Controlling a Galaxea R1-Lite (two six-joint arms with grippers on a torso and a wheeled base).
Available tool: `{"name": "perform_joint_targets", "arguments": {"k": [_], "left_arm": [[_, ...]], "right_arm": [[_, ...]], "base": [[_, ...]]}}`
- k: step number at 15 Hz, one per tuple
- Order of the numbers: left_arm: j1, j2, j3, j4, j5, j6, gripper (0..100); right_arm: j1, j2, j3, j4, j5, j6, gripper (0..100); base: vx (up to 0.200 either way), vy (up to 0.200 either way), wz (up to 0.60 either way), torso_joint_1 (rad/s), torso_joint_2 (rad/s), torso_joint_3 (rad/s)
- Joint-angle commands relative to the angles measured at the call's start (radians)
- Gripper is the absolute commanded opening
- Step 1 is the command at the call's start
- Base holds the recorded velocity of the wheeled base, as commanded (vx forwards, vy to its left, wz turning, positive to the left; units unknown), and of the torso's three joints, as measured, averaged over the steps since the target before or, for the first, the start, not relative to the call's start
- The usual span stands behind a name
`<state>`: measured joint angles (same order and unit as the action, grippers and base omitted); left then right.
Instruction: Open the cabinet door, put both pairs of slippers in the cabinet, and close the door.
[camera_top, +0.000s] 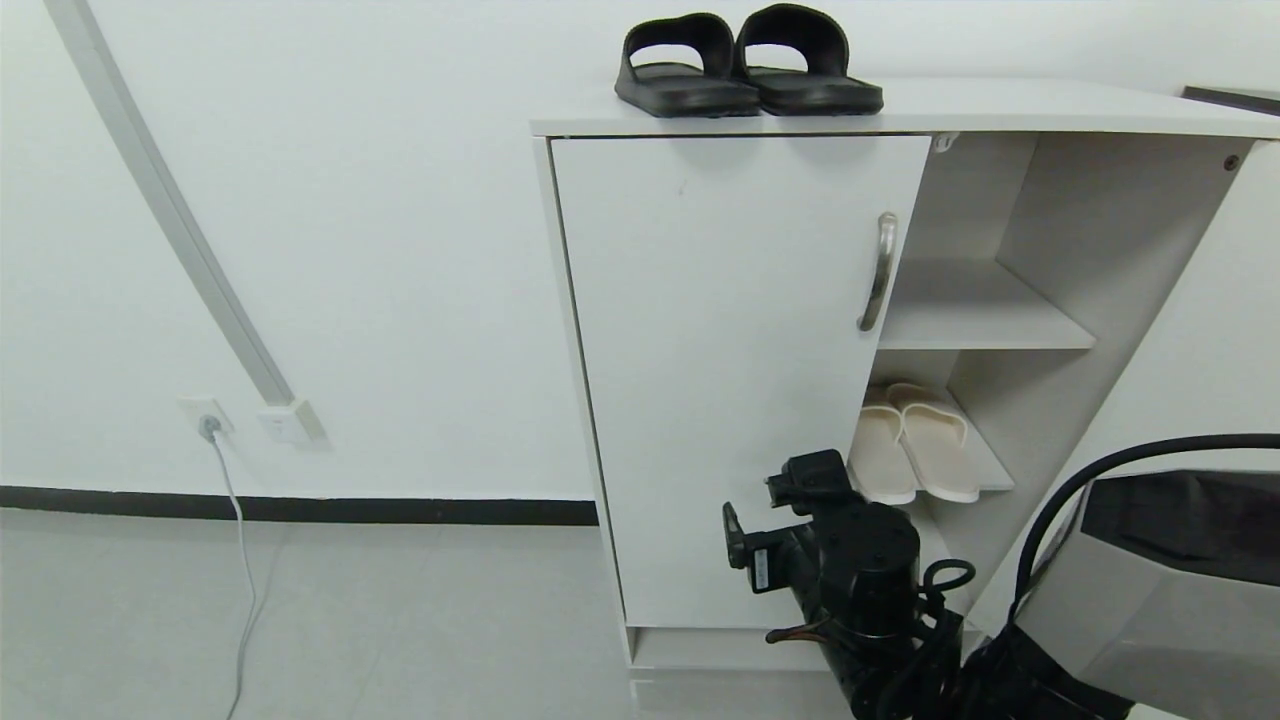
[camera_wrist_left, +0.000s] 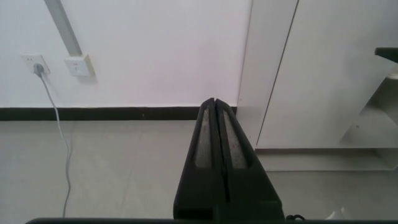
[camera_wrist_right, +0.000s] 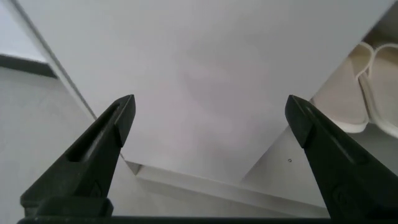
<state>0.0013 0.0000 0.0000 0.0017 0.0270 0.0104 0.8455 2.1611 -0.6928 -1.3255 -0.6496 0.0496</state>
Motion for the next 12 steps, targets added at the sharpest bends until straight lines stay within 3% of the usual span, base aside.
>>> {"name": "perform_joint_targets", "arguments": {"k": [1,9,12], "left_arm": [[0.000,0.000,0.000,0.000,0.001,0.000,0],[0.000,0.000,0.000,0.000,-0.001,0.002,0],[0.000,0.000,0.000,0.000,-0.001,0.000,0]], "right_arm": [[-0.003,0.014,0.013,-0.004,0.015,-0.007,100],[0.000,0.014,0.012,-0.031,0.022,-0.008,100],[0.000,0.017,0.012,-0.032,0.022,-0.008,100]], "base": [[0.000,0.000,0.00,0.000,0.00,0.000],[0.000,0.000,0.00,0.000,0.00,0.000],[0.000,0.000,0.00,0.001,-0.16,-0.255]]}}
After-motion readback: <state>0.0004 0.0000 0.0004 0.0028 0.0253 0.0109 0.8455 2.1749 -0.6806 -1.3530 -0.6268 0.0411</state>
